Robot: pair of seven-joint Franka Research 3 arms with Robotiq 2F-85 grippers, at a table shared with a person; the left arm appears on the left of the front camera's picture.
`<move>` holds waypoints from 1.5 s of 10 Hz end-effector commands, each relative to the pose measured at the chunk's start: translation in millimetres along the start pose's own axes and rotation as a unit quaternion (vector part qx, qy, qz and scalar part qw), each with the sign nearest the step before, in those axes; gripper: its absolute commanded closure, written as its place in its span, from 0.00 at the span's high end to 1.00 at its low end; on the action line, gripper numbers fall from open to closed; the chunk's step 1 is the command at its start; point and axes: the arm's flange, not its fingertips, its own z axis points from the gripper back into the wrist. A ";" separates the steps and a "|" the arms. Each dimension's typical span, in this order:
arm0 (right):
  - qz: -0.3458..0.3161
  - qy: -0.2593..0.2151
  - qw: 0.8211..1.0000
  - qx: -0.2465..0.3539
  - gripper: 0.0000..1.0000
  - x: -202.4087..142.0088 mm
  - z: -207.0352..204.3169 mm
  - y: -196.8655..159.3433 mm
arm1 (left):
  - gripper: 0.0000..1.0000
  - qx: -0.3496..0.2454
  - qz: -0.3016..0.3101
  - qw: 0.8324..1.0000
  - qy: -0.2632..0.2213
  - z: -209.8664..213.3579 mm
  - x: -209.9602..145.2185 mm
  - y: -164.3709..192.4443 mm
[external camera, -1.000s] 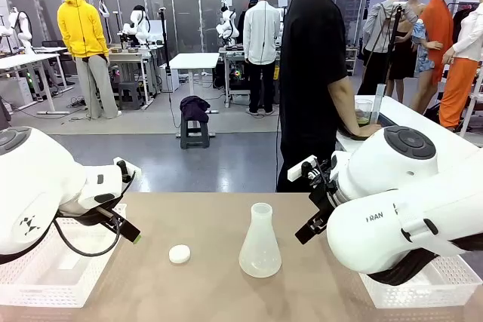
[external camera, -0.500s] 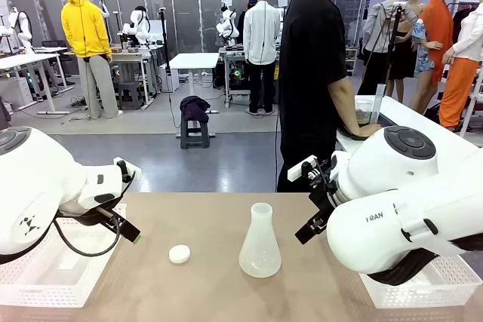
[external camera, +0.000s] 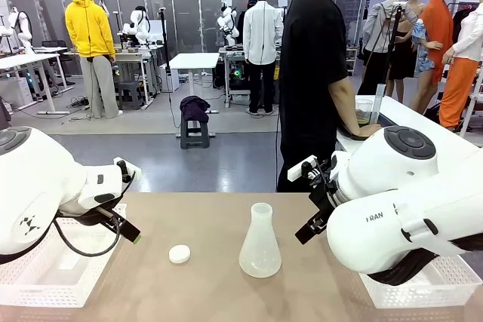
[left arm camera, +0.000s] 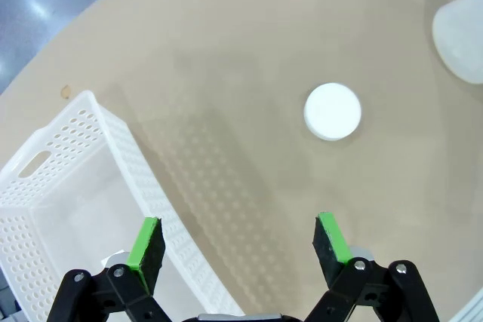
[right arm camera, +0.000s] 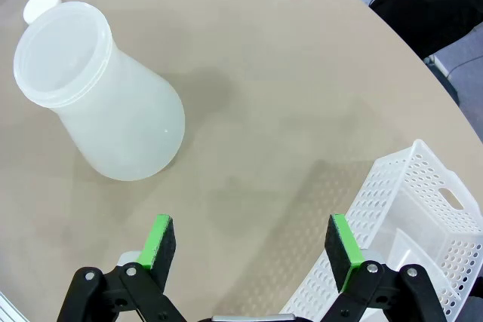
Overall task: Prepare the solutions needed for the experiment.
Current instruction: Pick up the Plastic Funnel and insert it into the Big flask.
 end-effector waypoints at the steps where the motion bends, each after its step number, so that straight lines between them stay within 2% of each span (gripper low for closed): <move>1: -0.027 -0.020 0.999 0.033 1.00 0.1 19.2 3.5 | 1.00 -0.044 -0.004 0.999 -0.027 23.9 -1.9 -1.3; 2: -0.051 -0.039 0.996 0.056 1.00 2.1 37.3 4.6 | 1.00 -0.072 -0.005 0.997 -0.041 39.4 -2.8 -1.1; 3: -0.066 -0.050 0.995 0.054 1.00 4.4 54.3 5.2 | 1.00 -0.090 0.002 0.995 -0.046 55.2 -4.2 -0.5; 4: -0.092 -0.071 0.990 0.081 1.00 7.3 70.4 5.5 | 1.00 -0.114 0.011 0.992 -0.056 70.3 -5.2 -0.1; 5: -0.126 -0.091 0.980 0.124 1.00 10.2 85.2 5.3 | 1.00 -0.162 0.027 0.984 -0.075 85.4 -6.3 1.5; 6: -0.167 -0.116 0.963 0.174 1.00 10.8 96.7 2.5 | 1.00 -0.218 0.051 0.971 -0.085 96.3 -7.5 2.5; 7: -0.225 -0.136 0.938 0.226 1.00 11.4 103.9 -1.6 | 1.00 -0.267 0.088 0.955 -0.089 105.1 -7.5 4.7; 8: -0.286 -0.148 0.903 0.283 1.00 11.2 106.4 -7.8 | 1.00 -0.285 0.161 0.942 -0.077 109.9 -3.8 6.7; 9: -0.358 -0.142 0.858 0.340 1.00 11.8 104.8 -13.0 | 1.00 -0.345 0.208 0.912 -0.081 114.6 -3.1 11.2; 11: -0.442 -0.137 0.796 0.390 1.00 6.9 95.0 -17.5 | 1.00 -0.422 0.275 0.857 -0.109 113.0 -7.3 20.8; 12: -0.466 -0.139 0.763 0.426 1.00 2.7 89.2 -17.5 | 1.00 -0.457 0.309 0.824 -0.127 113.2 -12.1 28.4; 13: -0.478 -0.139 0.749 0.437 1.00 -1.1 84.0 -16.0 | 1.00 -0.490 0.340 0.790 -0.145 113.7 -16.1 34.9; 15: -0.493 -0.139 0.728 0.456 1.00 -5.5 74.4 -12.8 | 1.00 -0.521 0.375 0.747 -0.174 111.6 -22.5 39.6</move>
